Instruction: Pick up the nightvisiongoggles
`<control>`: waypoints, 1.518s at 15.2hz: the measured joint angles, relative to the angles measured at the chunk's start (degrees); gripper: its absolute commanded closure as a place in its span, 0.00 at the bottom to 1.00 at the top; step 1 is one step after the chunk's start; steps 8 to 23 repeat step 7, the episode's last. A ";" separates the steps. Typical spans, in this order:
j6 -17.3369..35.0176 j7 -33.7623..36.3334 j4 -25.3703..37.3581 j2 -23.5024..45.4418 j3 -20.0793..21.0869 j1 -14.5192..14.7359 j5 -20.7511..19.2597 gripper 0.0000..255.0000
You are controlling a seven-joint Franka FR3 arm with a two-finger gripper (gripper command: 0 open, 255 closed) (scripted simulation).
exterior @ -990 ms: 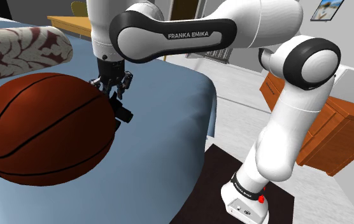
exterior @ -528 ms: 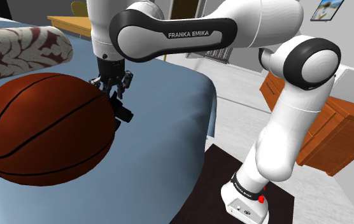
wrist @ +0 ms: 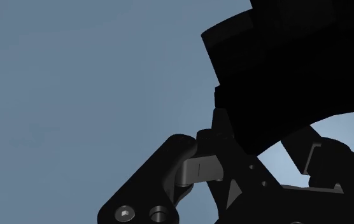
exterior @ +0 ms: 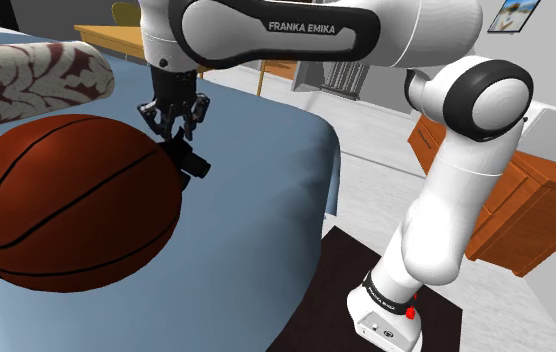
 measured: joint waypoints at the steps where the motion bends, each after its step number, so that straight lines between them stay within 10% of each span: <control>1: -0.79 -0.16 0.82 0.03 0.02 0.03 0.01 1.00; 23: -5.28 -0.73 5.91 0.67 0.21 0.48 -0.19 1.00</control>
